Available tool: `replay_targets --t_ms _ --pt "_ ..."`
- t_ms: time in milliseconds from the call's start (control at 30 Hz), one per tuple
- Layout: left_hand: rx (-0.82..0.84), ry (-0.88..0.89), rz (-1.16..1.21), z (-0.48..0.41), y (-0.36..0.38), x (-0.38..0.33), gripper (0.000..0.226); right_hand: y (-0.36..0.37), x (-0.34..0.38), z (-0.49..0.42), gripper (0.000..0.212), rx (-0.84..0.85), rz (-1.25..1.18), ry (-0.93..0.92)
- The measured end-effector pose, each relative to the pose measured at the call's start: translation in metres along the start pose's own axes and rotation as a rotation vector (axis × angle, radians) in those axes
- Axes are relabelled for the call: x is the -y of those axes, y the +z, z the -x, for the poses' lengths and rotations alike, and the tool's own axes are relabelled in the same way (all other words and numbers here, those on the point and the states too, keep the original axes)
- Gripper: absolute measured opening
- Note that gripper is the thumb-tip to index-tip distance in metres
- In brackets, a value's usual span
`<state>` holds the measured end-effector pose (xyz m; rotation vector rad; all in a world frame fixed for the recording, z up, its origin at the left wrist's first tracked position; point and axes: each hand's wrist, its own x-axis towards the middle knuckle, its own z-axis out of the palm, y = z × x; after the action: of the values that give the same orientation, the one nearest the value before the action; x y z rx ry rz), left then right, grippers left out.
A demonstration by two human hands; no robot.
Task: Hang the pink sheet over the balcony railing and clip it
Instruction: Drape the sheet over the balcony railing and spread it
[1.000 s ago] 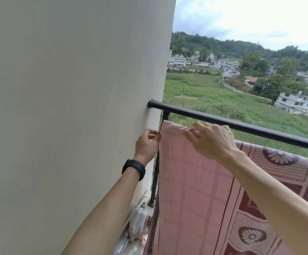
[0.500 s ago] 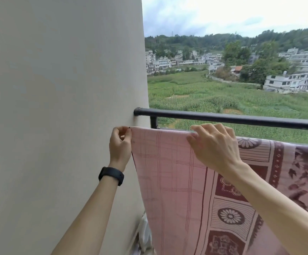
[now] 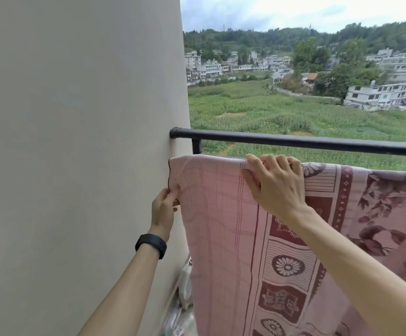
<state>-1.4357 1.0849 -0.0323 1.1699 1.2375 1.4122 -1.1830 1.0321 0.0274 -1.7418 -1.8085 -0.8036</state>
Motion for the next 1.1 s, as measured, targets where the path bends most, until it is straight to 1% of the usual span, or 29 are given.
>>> replay_targets --t_ms 33,67,133,167,233,300,333,367,400,433,467,500,533,567,600,667,700,767,800,867,900,967,1033,1100 --pt "-0.017 0.047 -0.068 -0.002 -0.002 -0.001 0.023 0.002 -0.001 0.000 0.041 -0.020 -0.002 -0.002" --pt "-0.062 0.088 -0.125 -0.006 -0.004 -0.004 0.019 0.003 -0.001 0.000 0.041 -0.032 -0.006 -0.004" --pt "-0.177 0.125 -0.203 -0.016 -0.011 -0.012 0.021 0.001 -0.002 0.000 0.041 -0.040 -0.020 -0.012" --pt "-0.208 0.135 -0.243 -0.021 -0.013 -0.017 0.023 -0.001 -0.002 0.001 0.041 -0.039 -0.025 -0.011" --pt "-0.199 0.121 -0.308 -0.030 -0.013 -0.024 0.025 -0.007 -0.003 0.005 0.041 -0.040 -0.016 0.025" --pt "-0.176 0.078 -0.309 -0.034 -0.007 -0.029 0.022 -0.012 -0.010 0.012 0.044 -0.023 0.005 0.091" --pt "-0.196 0.073 -0.301 -0.031 -0.003 -0.032 0.024 -0.014 -0.015 0.016 0.047 0.003 0.018 0.107" --pt "-0.252 0.107 -0.307 -0.027 0.002 -0.035 0.029 -0.014 -0.021 0.021 0.050 0.034 0.034 0.103" --pt "-0.329 0.189 -0.346 -0.021 0.009 -0.037 0.036 -0.014 -0.026 0.025 0.053 0.065 0.049 0.085" --pt "-0.392 0.315 -0.408 -0.012 0.017 -0.039 0.043 -0.014 -0.031 0.028 0.056 0.090 0.058 0.062" --pt "-0.418 0.468 -0.485 -0.003 0.028 -0.043 0.048 -0.014 -0.033 0.030 0.058 0.111 0.055 0.044" --pt "-0.391 0.631 -0.581 0.008 0.040 -0.047 0.051 -0.016 -0.034 0.031 0.058 0.126 0.040 0.034" --pt "-0.321 0.778 -0.680 0.018 0.054 -0.051 0.052 -0.018 -0.034 0.031 0.056 0.130 0.012 0.025" --pt "-0.232 0.889 -0.768 0.027 0.069 -0.055 0.052 -0.020 -0.034 0.032 0.053 0.116 -0.034 0.015" --pt "-0.139 0.962 -0.833 0.035 0.085 -0.057 0.051 -0.024 -0.035 0.033 0.050 0.082 -0.092 0.006" --pt "-0.007 1.041 -0.918 0.048 0.114 -0.059 0.048 -0.033 -0.044 0.042 0.044 -0.025 -0.202 0.025" --pt "0.036 1.065 -0.944 0.053 0.127 -0.060 0.047 -0.038 -0.053 0.048 0.041 -0.087 -0.223 0.060" --pt "0.084 1.081 -0.969 0.058 0.151 -0.059 0.045 -0.048 -0.083 0.063 0.039 -0.171 -0.185 0.183" --pt "0.094 1.064 -0.970 0.059 0.161 -0.058 0.044 -0.052 -0.103 0.070 0.040 -0.174 -0.147 0.261" --pt "0.085 0.992 -0.979 0.054 0.171 -0.054 0.043 -0.061 -0.144 0.083 0.042 -0.100 -0.055 0.379" --pt "0.070 0.965 -0.999 0.051 0.172 -0.050 0.044 -0.064 -0.162 0.089 0.043 -0.052 0.007 0.381" --pt "0.052 0.980 -1.065 0.042 0.167 -0.044 0.049 -0.068 -0.192 0.096 0.042 -0.011 0.123 0.313" --pt "0.029 1.005 -1.101 0.036 0.161 -0.042 0.050 -0.077 -0.222 0.102 0.038 -0.046 0.184 0.252" --pt "0.007 0.968 -1.119 0.033 0.158 -0.045 0.048 -0.088 -0.255 0.108 0.034 -0.078 0.219 0.254"
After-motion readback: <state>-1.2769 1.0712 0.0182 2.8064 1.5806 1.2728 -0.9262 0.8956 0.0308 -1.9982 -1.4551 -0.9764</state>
